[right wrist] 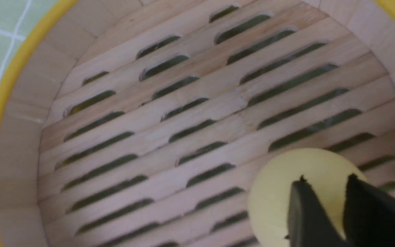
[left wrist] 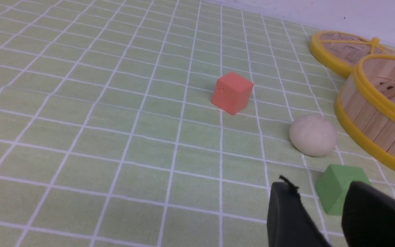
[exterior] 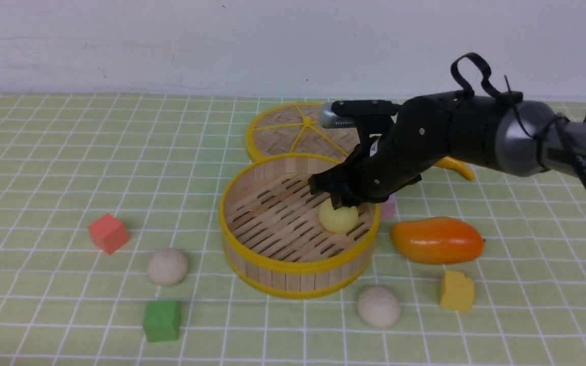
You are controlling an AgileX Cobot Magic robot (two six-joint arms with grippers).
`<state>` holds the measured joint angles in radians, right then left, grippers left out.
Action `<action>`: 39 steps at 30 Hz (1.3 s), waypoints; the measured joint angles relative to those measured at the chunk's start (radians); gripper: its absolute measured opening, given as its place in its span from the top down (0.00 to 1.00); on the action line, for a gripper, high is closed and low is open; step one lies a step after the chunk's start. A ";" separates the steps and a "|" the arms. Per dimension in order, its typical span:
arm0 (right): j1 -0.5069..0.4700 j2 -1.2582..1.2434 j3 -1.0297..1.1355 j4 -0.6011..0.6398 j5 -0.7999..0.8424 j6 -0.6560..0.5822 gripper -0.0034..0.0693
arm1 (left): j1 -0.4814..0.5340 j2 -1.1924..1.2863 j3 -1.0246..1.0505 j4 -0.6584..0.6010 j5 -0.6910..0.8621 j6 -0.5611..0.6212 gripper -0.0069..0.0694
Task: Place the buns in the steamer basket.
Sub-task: Use the right arm to put the steamed stuffed bun into the steamer, then use the right arm to grab a steamed stuffed bun
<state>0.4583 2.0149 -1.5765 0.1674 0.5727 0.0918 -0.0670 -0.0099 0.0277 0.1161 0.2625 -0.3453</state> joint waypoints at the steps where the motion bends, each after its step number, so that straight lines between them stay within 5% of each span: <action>1: 0.000 -0.020 0.000 -0.014 0.022 0.000 0.62 | 0.000 0.000 0.000 0.000 0.000 0.000 0.60; 4: 0.000 -0.106 0.000 -0.082 0.105 0.000 0.47 | 0.000 0.000 0.000 0.000 0.000 0.000 0.60; 10: 0.000 -0.264 0.000 -0.160 0.352 0.001 0.35 | 0.000 0.000 0.000 0.000 0.000 0.000 0.60; 15: 0.000 -0.310 0.009 -0.076 0.519 -0.009 0.35 | 0.000 0.000 0.000 0.000 0.000 0.000 0.60; 21: 0.039 -0.297 0.146 0.052 0.465 -0.079 0.39 | 0.000 0.000 0.000 0.000 0.000 0.000 0.60; 39: 0.060 -0.083 0.229 -0.007 0.298 -0.092 0.58 | 0.000 0.000 0.000 0.000 0.000 0.000 0.60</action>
<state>0.5182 1.9315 -1.3475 0.1606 0.8707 0.0000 -0.0670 -0.0099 0.0277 0.1161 0.2625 -0.3453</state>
